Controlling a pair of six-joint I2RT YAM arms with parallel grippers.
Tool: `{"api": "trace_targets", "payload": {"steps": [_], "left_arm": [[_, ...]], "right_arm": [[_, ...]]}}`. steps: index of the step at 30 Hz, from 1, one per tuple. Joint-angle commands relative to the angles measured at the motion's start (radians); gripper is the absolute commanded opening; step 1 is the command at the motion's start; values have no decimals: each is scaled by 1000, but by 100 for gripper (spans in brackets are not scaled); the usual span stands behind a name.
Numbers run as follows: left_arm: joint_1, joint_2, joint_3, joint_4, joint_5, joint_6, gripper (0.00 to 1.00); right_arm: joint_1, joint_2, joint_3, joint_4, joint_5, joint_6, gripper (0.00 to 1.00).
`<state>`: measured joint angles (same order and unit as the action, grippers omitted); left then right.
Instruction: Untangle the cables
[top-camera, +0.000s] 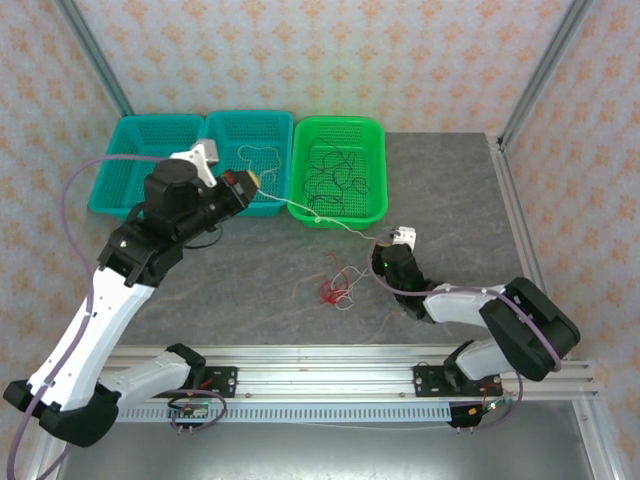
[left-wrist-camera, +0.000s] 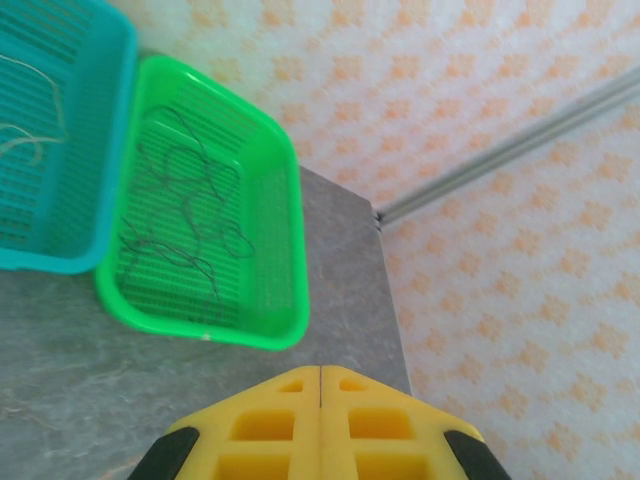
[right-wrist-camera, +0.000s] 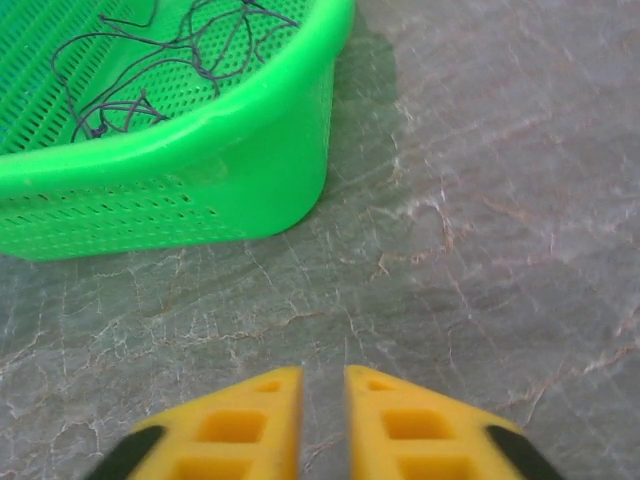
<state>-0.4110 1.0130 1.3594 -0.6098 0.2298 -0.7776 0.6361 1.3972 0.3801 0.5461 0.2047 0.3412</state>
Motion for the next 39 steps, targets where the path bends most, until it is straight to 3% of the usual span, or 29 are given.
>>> {"api": "trace_targets", "payload": {"steps": [1,5,11,14,16,19,21,24,29,33,39], "left_arm": [[32,-50,-31,-69,-45,22,0],[34,-67,-173,-86,-62,133,0],[28,-119,-599,245,121,131,0],[19,-133,-684,299,116,149,7],[18,-142,-693,277,78,180,16],[18,-158,-647,246,67,250,21],[17,-162,-587,232,111,346,28],[1,-141,-472,189,208,504,29],[-161,-38,-294,107,272,715,29],[-250,70,-268,212,325,652,31],[-343,174,-392,546,346,495,48]], "right_arm": [[-7,1,33,-8,-3,16,2],[-7,-71,61,0,-137,-88,0],[-7,-195,140,-95,-300,-244,0],[-7,-237,171,-138,-336,-276,0],[-7,-252,184,-146,-362,-286,0],[-6,-259,203,-146,-394,-284,0],[-6,-257,217,-152,-406,-282,0],[-6,-254,232,-160,-418,-278,0],[-5,-253,241,-165,-418,-272,0],[-3,-255,251,-175,-420,-265,0],[-3,-259,247,-173,-403,-246,0]]}}
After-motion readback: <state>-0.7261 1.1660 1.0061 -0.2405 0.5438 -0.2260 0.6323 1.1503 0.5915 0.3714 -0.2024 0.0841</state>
